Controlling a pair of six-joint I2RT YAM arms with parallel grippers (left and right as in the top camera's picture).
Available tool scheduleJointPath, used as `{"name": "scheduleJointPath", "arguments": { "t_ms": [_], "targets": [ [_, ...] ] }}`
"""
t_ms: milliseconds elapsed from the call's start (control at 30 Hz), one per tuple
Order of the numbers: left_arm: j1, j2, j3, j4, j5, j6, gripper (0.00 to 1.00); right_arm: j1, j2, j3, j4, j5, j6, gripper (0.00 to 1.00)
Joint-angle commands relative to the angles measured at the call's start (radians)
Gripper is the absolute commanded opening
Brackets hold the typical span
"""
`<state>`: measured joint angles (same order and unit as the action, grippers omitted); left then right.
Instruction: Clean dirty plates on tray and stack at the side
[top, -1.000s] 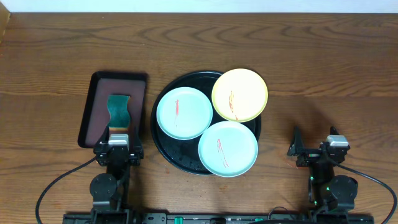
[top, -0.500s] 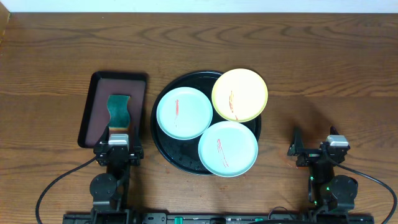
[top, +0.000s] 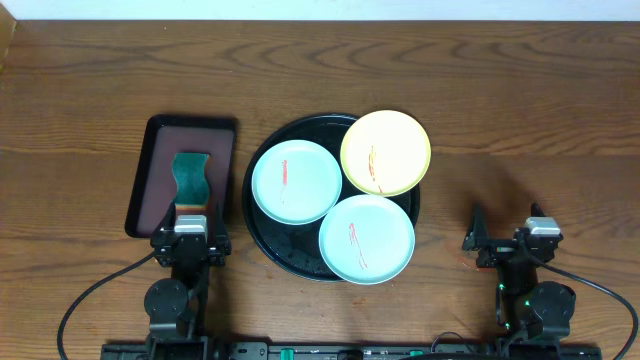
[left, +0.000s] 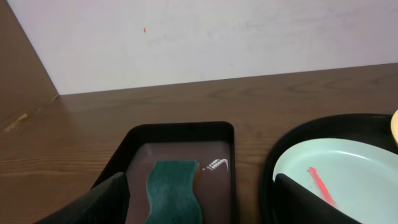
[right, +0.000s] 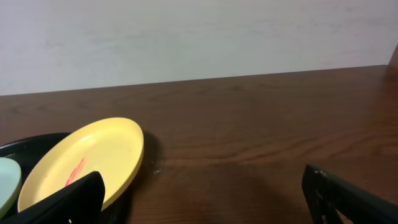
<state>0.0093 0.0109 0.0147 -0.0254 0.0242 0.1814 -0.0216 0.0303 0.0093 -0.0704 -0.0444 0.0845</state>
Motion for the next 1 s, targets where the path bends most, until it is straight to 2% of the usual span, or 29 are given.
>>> {"name": "scheduleJointPath", "arguments": {
  "t_ms": [0, 967],
  "targets": [
    [-0.004, -0.005, -0.011, -0.048, -0.016, 0.008, 0.74, 0.010, 0.002, -0.004, -0.001, 0.010, -0.011, 0.99],
    [-0.004, -0.005, -0.011, -0.027, -0.016, 0.008, 0.73, 0.010, 0.002, -0.004, -0.002, 0.038, -0.012, 0.99]
  ]
}}
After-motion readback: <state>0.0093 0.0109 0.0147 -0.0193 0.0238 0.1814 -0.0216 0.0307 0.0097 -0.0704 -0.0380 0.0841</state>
